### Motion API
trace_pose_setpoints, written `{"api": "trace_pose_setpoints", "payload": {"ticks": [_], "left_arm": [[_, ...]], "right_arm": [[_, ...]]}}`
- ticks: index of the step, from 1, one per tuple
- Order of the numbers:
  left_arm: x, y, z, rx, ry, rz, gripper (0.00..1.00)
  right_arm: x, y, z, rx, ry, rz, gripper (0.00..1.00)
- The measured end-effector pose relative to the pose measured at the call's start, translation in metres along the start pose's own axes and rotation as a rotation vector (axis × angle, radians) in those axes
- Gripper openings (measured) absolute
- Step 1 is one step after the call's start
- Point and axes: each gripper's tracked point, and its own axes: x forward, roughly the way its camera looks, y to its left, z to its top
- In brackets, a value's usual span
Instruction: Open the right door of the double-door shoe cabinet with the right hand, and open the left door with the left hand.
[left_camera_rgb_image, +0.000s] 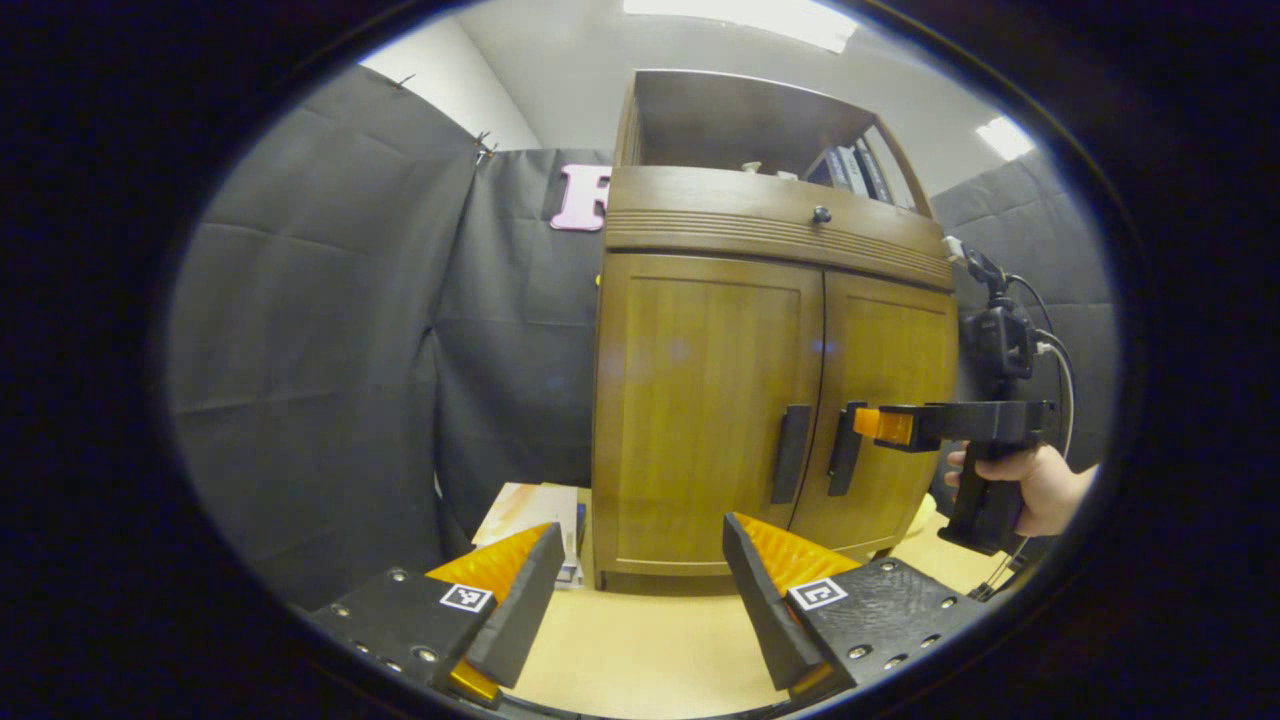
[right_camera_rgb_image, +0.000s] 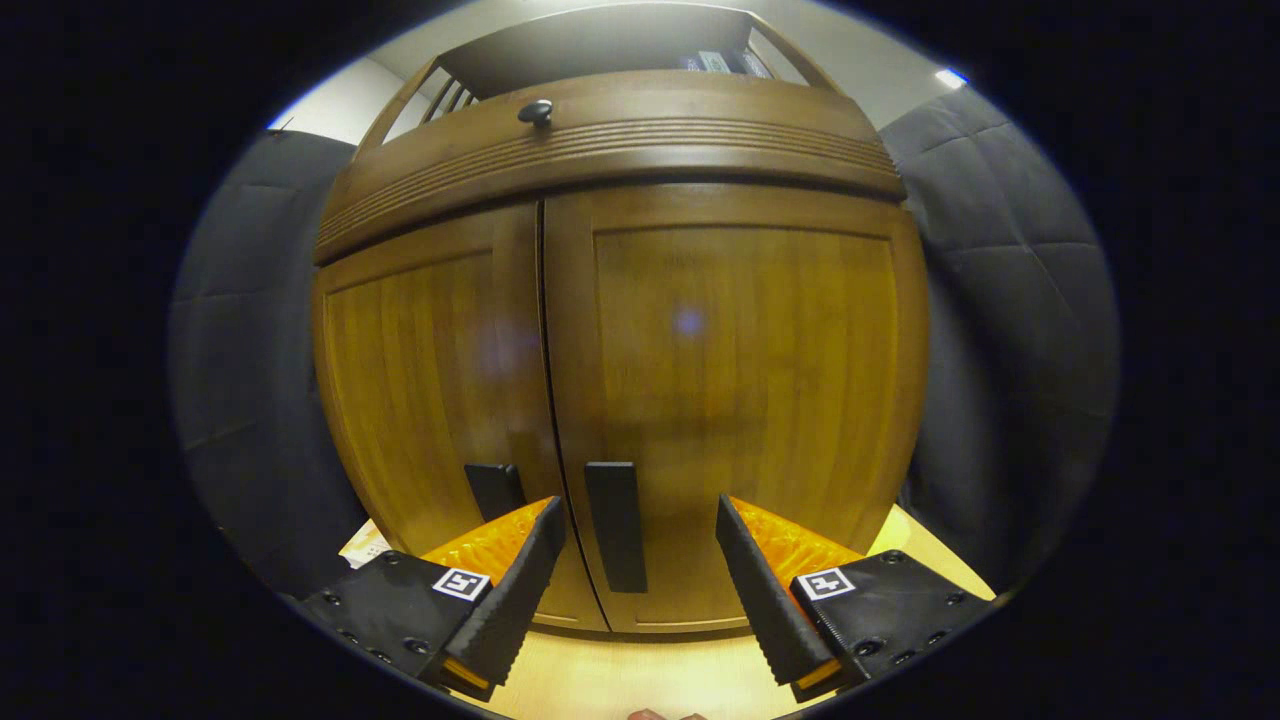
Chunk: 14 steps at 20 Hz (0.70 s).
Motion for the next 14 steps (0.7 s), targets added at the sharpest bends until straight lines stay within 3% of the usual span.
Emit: {"api": "trace_pose_setpoints", "payload": {"ticks": [6, 11, 14], "left_arm": [[-0.003, 0.007, -0.009, -0.013, 0.047, 0.067, 0.92], [-0.003, 0.005, -0.011, -0.015, 0.058, 0.074, 0.92], [-0.003, 0.005, -0.013, -0.005, 0.066, 0.070, 0.91]], "right_arm": [[0.036, 0.002, -0.018, -0.037, 0.051, -0.002, 0.94], [0.049, 0.003, -0.018, -0.023, 0.063, 0.013, 0.95], [0.054, 0.011, -0.020, -0.004, 0.069, 0.026, 0.60]]}}
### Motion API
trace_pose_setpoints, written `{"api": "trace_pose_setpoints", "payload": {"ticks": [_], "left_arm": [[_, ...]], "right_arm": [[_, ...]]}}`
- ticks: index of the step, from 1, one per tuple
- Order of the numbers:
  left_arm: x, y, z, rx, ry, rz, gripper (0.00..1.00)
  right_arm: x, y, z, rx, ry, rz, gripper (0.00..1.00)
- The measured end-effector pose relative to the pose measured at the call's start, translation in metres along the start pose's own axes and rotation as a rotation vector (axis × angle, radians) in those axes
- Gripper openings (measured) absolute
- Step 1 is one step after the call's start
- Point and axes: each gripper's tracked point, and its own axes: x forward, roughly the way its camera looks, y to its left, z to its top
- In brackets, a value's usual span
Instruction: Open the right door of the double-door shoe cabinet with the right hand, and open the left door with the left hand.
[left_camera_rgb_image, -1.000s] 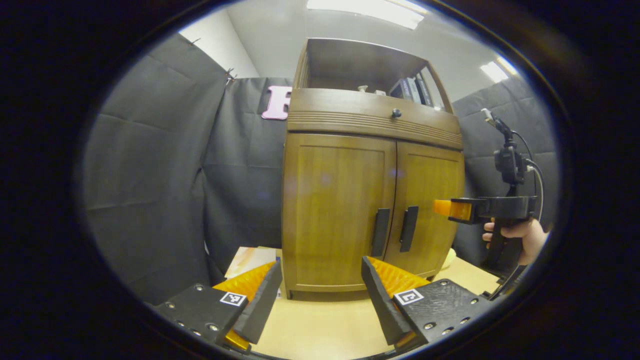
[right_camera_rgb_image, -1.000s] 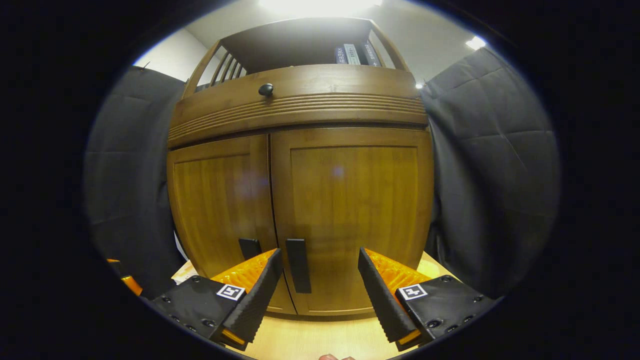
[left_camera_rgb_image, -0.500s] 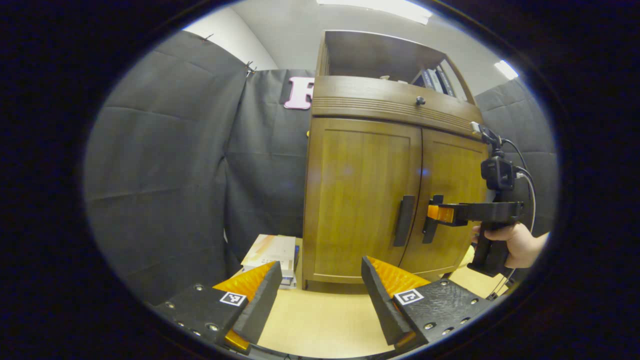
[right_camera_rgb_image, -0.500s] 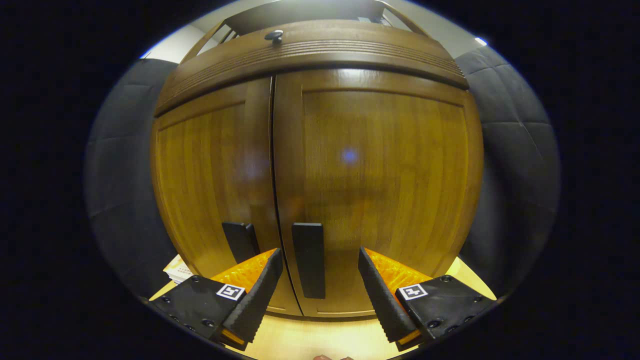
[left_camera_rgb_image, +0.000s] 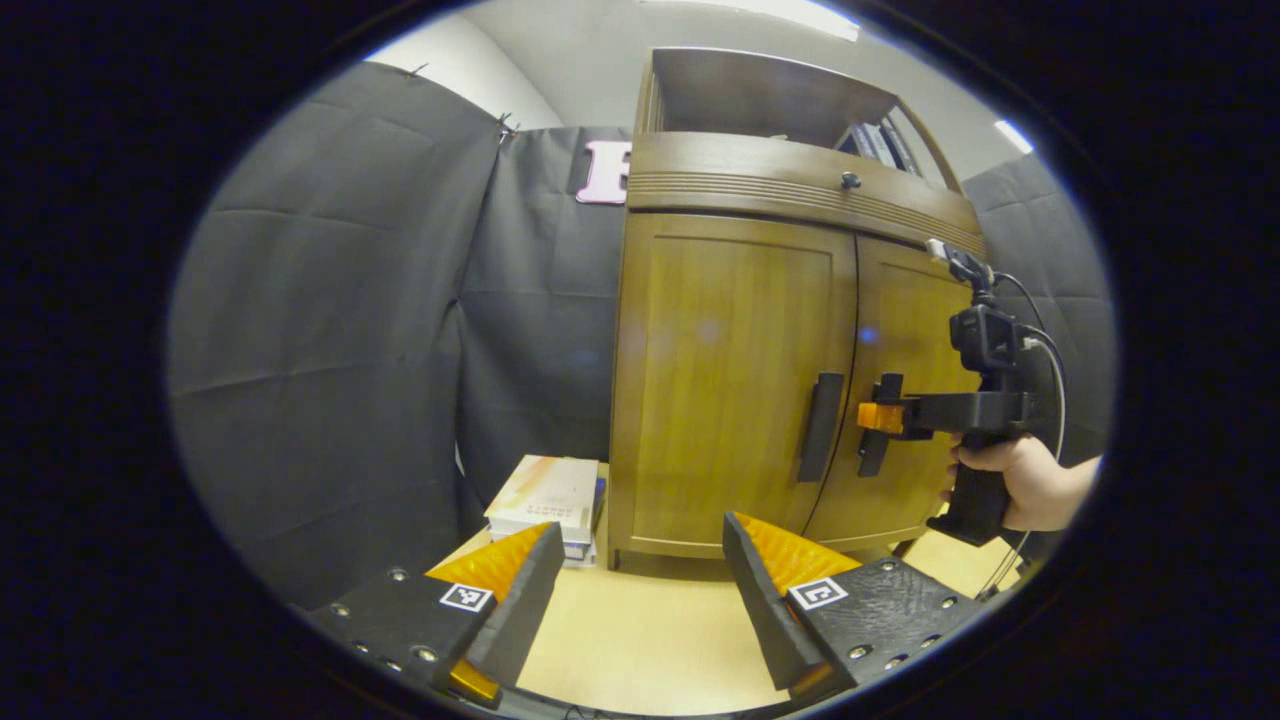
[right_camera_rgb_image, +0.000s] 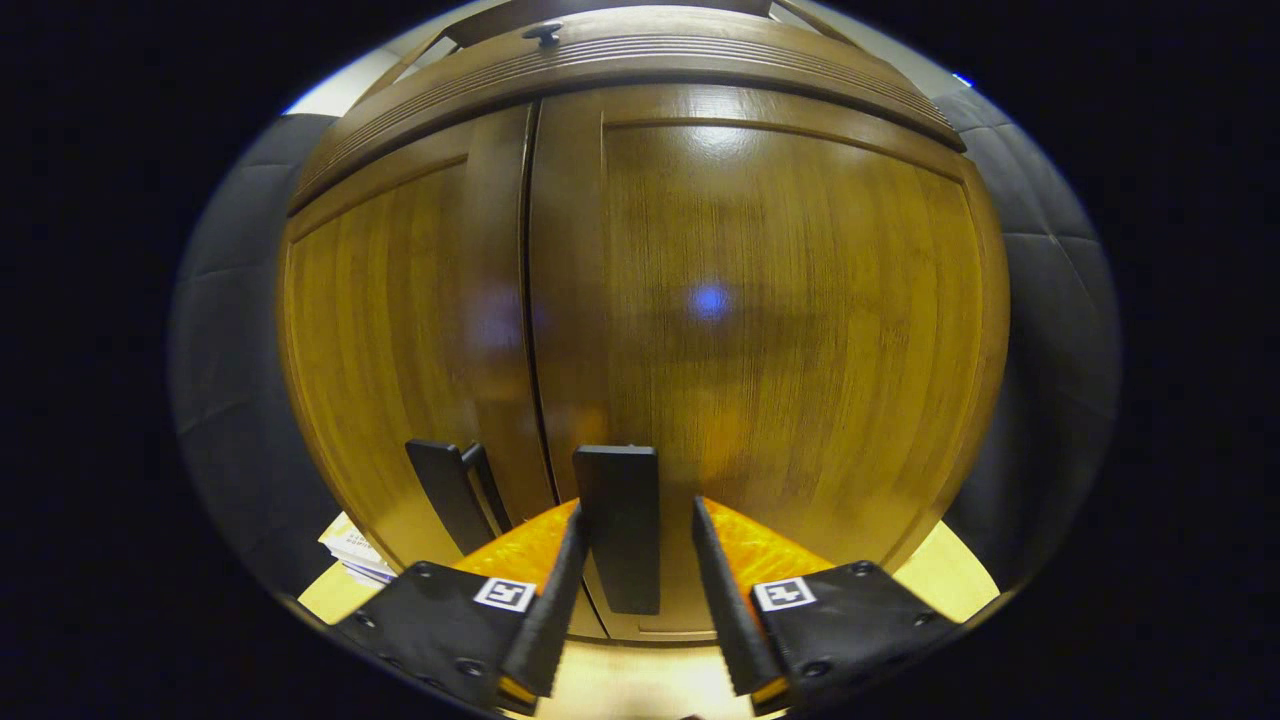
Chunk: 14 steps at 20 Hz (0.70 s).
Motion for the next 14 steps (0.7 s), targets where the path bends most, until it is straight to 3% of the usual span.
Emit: {"api": "trace_pose_setpoints", "payload": {"ticks": [1, 3, 4, 5, 6, 7, 8, 9, 11, 14], "left_arm": [[0.000, 0.000, 0.000, 0.004, 0.002, -0.004, 0.91], [-0.002, -0.001, 0.000, 0.011, 0.004, -0.010, 0.91], [-0.002, -0.001, 0.000, 0.015, 0.006, -0.013, 0.91], [-0.003, -0.001, 0.000, 0.017, 0.007, -0.018, 0.91], [-0.004, -0.002, 0.000, 0.018, 0.008, -0.024, 0.91], [-0.005, -0.003, 0.000, 0.019, 0.010, -0.028, 0.91], [-0.006, -0.003, 0.000, 0.023, 0.009, -0.032, 0.91], [-0.006, -0.004, 0.001, 0.028, 0.007, -0.041, 0.91], [-0.007, -0.006, 0.001, 0.036, 0.006, -0.067, 0.91], [-0.010, -0.011, 0.001, 0.050, -0.006, -0.111, 0.90]], "right_arm": [[0.001, 0.002, 0.000, 0.007, 0.006, 0.004, 0.48], [0.003, 0.002, 0.000, 0.011, 0.013, -0.006, 0.33], [0.002, 0.002, 0.000, 0.018, 0.018, -0.015, 0.33], [0.002, 0.003, 0.001, 0.021, 0.010, -0.022, 0.25], [-0.001, 0.003, -0.001, 0.021, 0.018, -0.016, 0.28], [-0.002, 0.003, 0.001, 0.015, 0.002, -0.004, 0.17], [-0.002, 0.003, -0.002, 0.005, 0.012, 0.015, 0.20], [0.000, 0.003, -0.001, -0.012, 0.005, 0.029, 0.10], [0.000, 0.003, -0.002, -0.030, 0.021, 0.047, 0.04], [-0.002, 0.003, 0.000, -0.047, 0.010, 0.027, 0.04]]}}
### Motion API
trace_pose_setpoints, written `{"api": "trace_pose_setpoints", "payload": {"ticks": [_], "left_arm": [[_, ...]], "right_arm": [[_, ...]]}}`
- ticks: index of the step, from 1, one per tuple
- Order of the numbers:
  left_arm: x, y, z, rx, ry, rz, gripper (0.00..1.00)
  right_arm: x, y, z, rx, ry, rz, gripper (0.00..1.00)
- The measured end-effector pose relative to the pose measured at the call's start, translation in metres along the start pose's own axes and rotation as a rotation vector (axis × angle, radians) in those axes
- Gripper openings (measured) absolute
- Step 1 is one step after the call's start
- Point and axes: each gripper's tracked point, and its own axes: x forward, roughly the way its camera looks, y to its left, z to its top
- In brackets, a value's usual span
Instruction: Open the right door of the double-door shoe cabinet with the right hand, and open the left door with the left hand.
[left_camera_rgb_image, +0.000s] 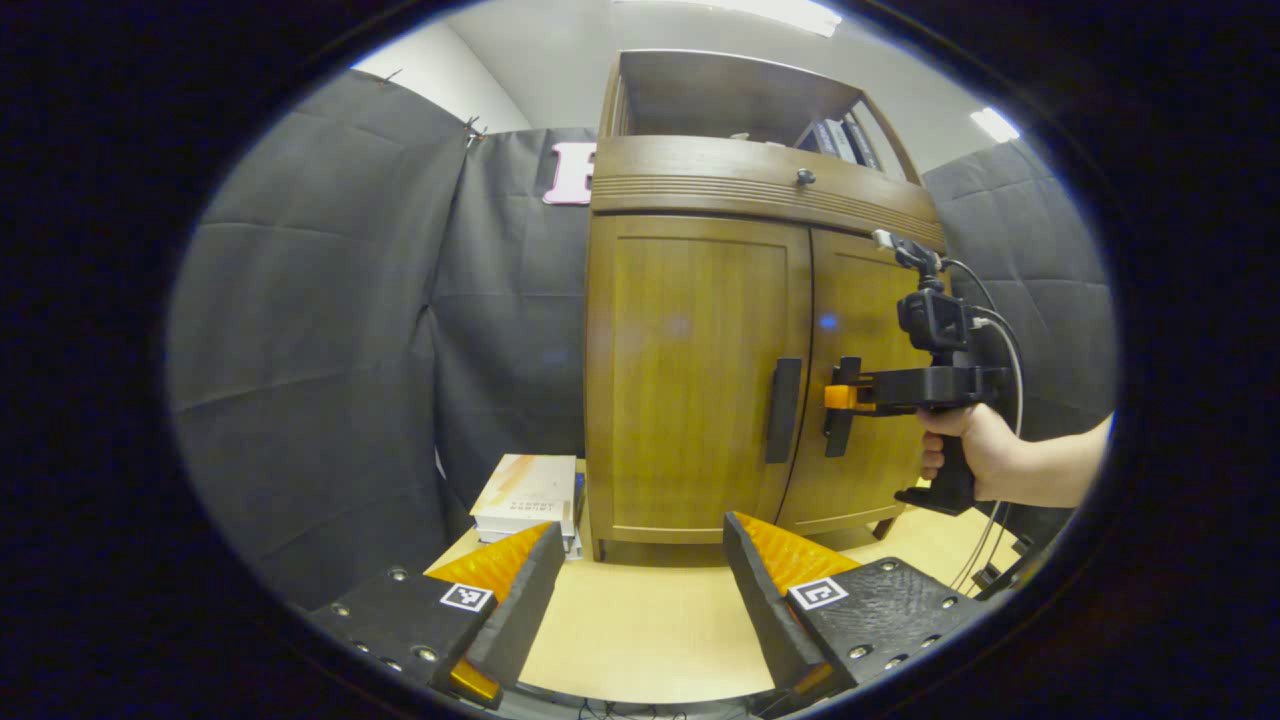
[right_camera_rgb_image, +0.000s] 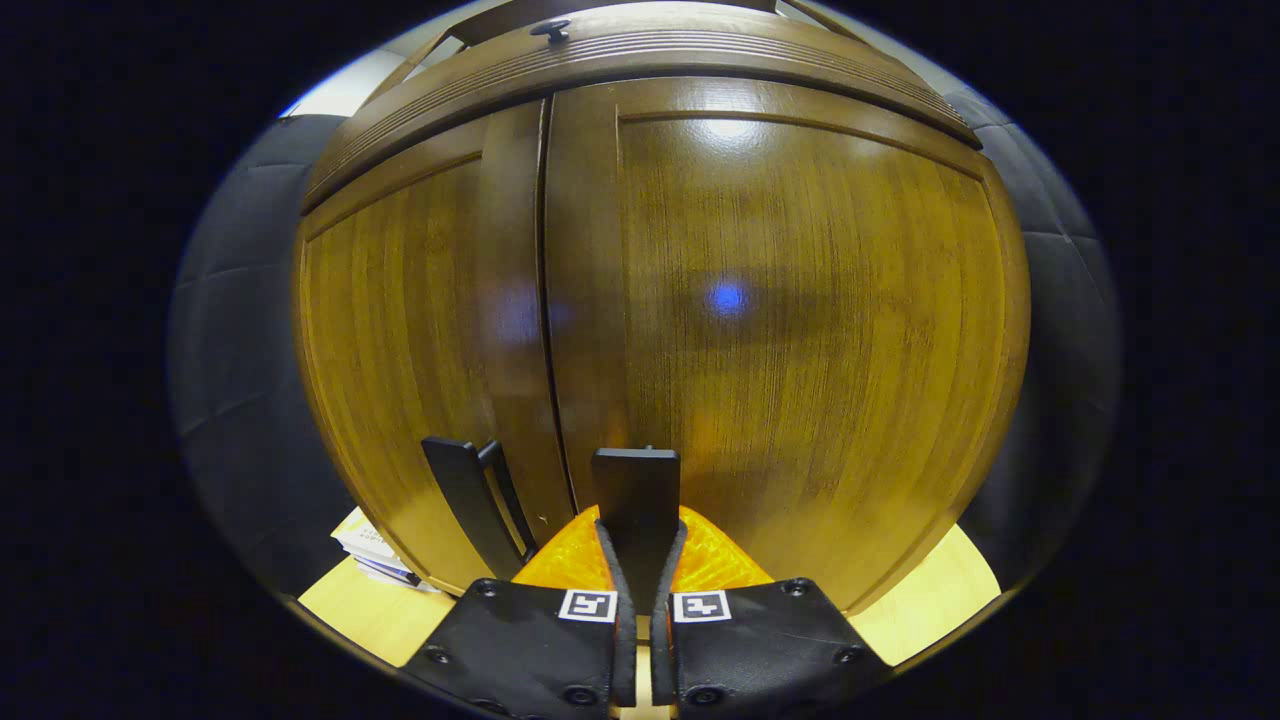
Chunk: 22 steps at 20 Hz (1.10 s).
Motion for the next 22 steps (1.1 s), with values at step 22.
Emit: {"api": "trace_pose_setpoints", "payload": {"ticks": [22], "left_arm": [[-0.015, -0.038, 0.003, -0.118, -0.011, 0.017, 0.92]], "right_arm": [[-0.089, -0.012, -0.019, -0.019, 0.004, 0.204, 0.04]]}}
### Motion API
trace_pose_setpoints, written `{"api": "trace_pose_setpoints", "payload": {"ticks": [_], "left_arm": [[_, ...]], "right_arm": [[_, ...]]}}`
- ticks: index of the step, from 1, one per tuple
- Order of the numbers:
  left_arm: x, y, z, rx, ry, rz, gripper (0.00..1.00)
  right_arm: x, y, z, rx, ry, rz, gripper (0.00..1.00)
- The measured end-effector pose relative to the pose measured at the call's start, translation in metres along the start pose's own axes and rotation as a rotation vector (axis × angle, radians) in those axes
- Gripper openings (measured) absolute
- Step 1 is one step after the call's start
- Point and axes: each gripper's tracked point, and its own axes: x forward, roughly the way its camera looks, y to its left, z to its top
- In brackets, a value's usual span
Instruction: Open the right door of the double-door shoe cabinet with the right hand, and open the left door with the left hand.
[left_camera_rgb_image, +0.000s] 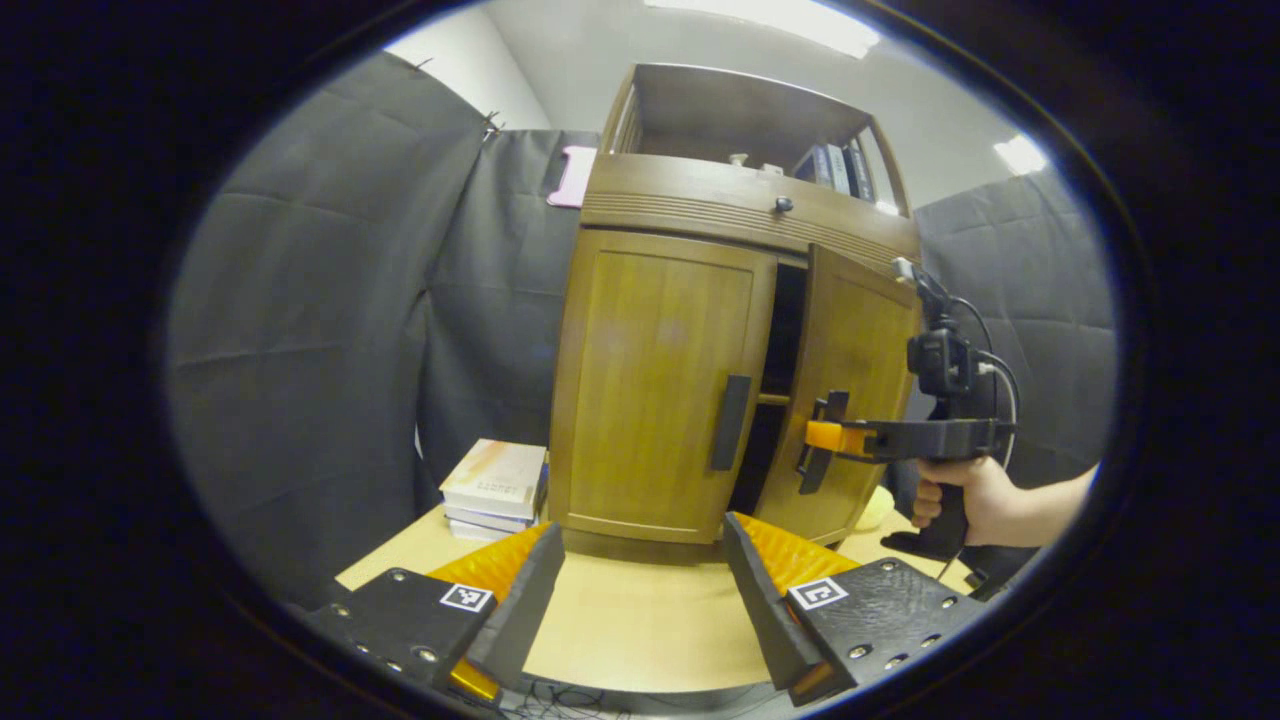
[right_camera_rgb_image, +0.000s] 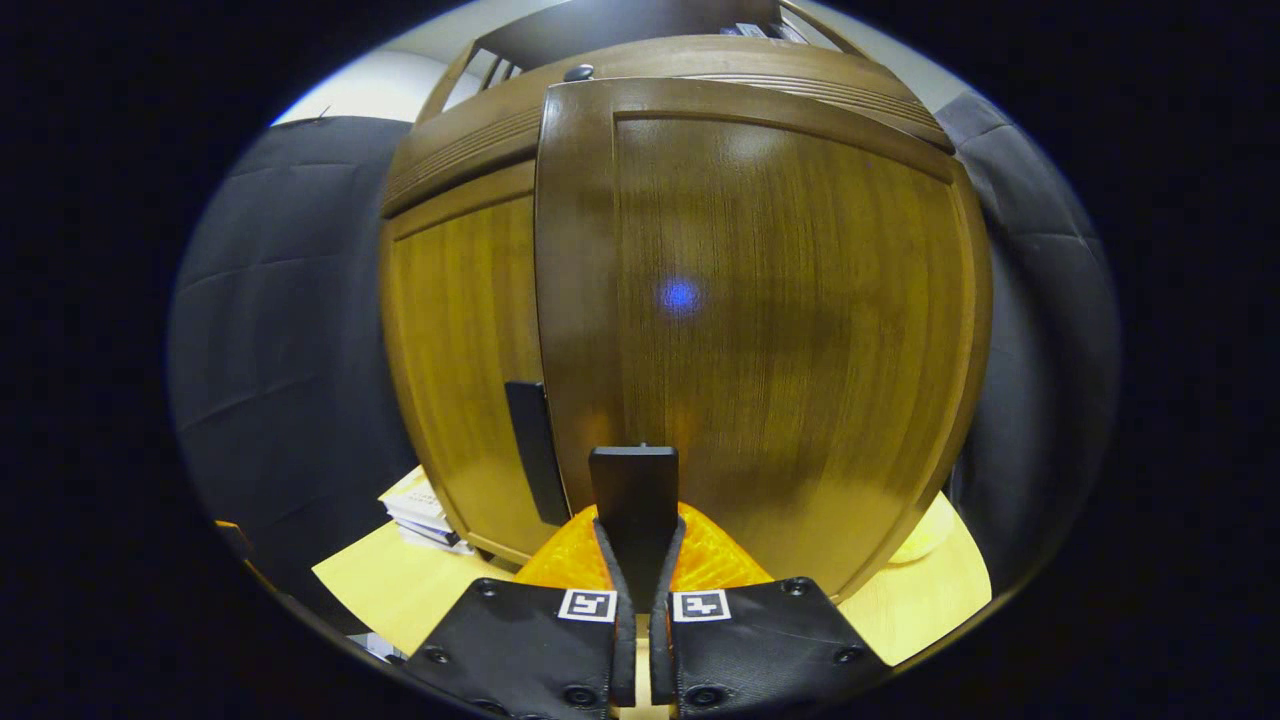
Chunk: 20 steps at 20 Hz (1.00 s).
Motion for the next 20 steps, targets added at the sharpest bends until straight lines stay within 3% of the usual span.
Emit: {"api": "trace_pose_setpoints", "payload": {"ticks": [1, 14, 20], "left_arm": [[0.000, 0.000, -0.001, 0.014, 0.006, 0.014, 0.92], [0.024, -0.008, 0.023, 0.056, -0.024, 0.040, 0.92], [0.021, -0.031, 0.023, 0.066, -0.035, 0.062, 0.92]], "right_arm": [[-0.010, -0.002, -0.001, 0.000, -0.001, 0.018, 0.07], [-0.104, -0.035, -0.031, -0.019, 0.040, 0.197, 0.04], [-0.143, -0.076, -0.039, -0.017, 0.007, 0.210, 0.03]]}}
